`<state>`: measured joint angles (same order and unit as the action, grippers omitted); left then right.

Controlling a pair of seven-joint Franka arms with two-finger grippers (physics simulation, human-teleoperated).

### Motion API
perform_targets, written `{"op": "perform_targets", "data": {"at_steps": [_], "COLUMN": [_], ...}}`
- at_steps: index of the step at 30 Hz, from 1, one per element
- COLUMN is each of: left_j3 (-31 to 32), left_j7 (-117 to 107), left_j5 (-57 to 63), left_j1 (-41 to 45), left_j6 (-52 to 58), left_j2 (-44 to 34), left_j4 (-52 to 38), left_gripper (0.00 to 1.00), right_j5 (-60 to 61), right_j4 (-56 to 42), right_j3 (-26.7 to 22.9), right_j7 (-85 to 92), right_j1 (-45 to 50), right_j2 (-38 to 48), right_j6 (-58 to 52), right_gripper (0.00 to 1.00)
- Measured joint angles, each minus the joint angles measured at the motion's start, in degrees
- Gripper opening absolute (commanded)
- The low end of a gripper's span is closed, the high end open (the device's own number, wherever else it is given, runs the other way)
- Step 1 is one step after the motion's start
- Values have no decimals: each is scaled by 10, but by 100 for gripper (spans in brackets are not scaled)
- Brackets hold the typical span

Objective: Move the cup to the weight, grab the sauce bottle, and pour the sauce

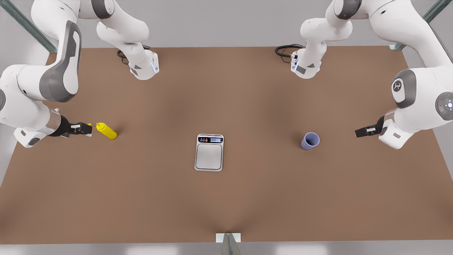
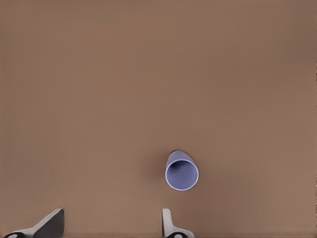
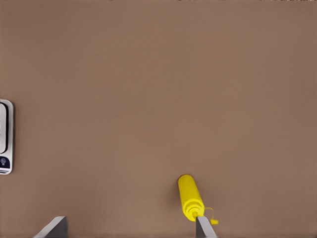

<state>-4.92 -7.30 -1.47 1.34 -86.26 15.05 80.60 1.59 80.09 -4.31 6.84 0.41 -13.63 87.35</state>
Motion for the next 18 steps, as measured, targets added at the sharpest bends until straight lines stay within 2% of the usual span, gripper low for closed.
{"op": "perform_targets", "data": {"at_steps": [3,5,8,13,16,18], "left_j3": [-3,-19,-26,-21,-21,-21], "left_j7": [14,38,38,48,47,41], "left_j5": [-7,-14,-17,-17,-18,-19], "left_j1": [-5,-4,-9,5,22,48], "left_j6": [0,-20,-169,-193,-312,-337], "left_j2": [-1,-13,-98,-74,-81,-69], "left_j4": [10,66,267,293,391,403], "left_gripper": [100,100,100,100,100,100], "right_j5": [0,0,0,0,-1,-8], "right_j4": [-4,-4,-4,-4,-4,-3], "right_j3": [-2,-2,-1,-2,-2,-2], "right_j7": [3,3,3,4,4,4], "right_j1": [-7,-5,-5,-5,-6,-5], "right_j2": [-1,-1,-1,0,-1,-3], "right_j6": [-3,-2,-1,-1,-1,0], "right_gripper": [100,100,100,100,100,100]}}
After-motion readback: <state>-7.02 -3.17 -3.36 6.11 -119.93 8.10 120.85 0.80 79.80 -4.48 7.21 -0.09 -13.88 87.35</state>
